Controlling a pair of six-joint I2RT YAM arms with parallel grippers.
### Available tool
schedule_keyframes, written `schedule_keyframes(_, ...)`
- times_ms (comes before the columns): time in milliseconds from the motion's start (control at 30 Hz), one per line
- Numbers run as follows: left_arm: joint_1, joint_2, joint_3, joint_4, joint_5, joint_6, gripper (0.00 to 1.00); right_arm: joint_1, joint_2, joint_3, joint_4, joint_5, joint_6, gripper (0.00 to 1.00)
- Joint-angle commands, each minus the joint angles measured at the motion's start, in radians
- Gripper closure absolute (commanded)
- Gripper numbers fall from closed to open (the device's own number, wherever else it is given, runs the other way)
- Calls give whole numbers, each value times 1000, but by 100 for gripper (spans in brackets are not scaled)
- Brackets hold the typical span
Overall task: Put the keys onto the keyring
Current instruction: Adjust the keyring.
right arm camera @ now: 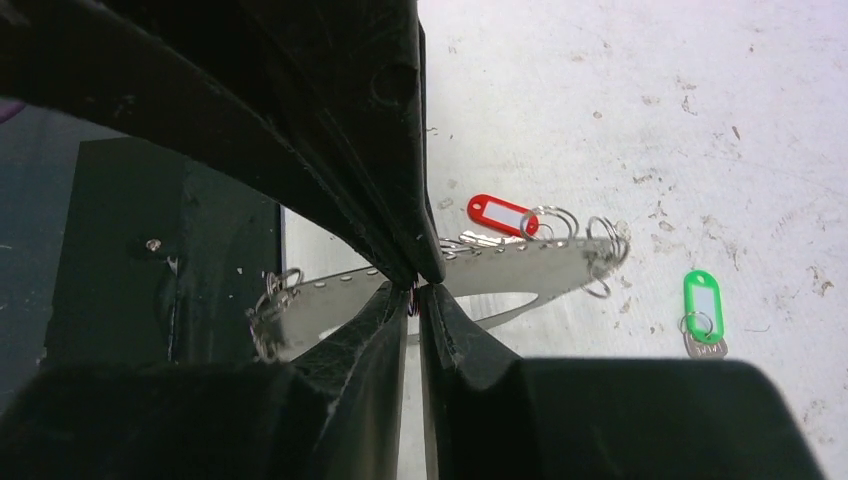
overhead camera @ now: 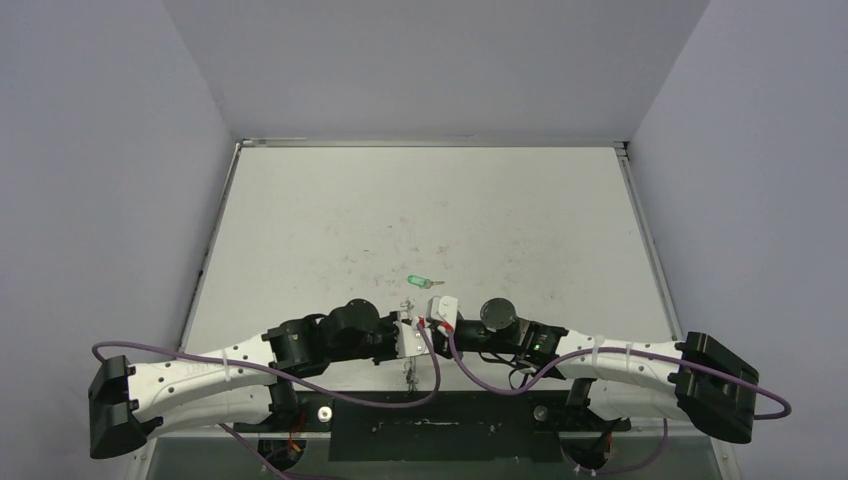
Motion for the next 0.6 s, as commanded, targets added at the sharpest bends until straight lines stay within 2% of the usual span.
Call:
schedule_keyframes(0, -7, -21, 40, 73, 2, -2, 100, 6, 11, -15, 102, 14, 16, 90)
schedule_keyframes(100, -8, -21, 39, 71, 4, -2, 100, 6, 21, -19, 127, 10, 25, 100)
schedule_keyframes(300, -8, -30, 28, 79, -13, -19, 100, 6, 16, -27, 149, 16, 42, 100)
schedule_keyframes(333, -8, -35, 27, 79, -22, -29, 95, 6, 13, -27, 147, 24, 48, 100)
schedule_keyframes(400, -8, -51, 24, 77, -60, -71, 69, 6, 8, -24, 137, 45, 62, 100)
schedule_keyframes(433, -8, -62, 20, 77, -87, -101, 61, 6, 5, -20, 133, 53, 66, 100)
schedule_keyframes(500, -8, -94, 8, 80, -141, -165, 53, 6, 2, -10, 124, 86, 88, 100)
schedule_keyframes(567, -8, -128, -8, 77, -196, -245, 48, 6, 3, -4, 126, 133, 127, 100)
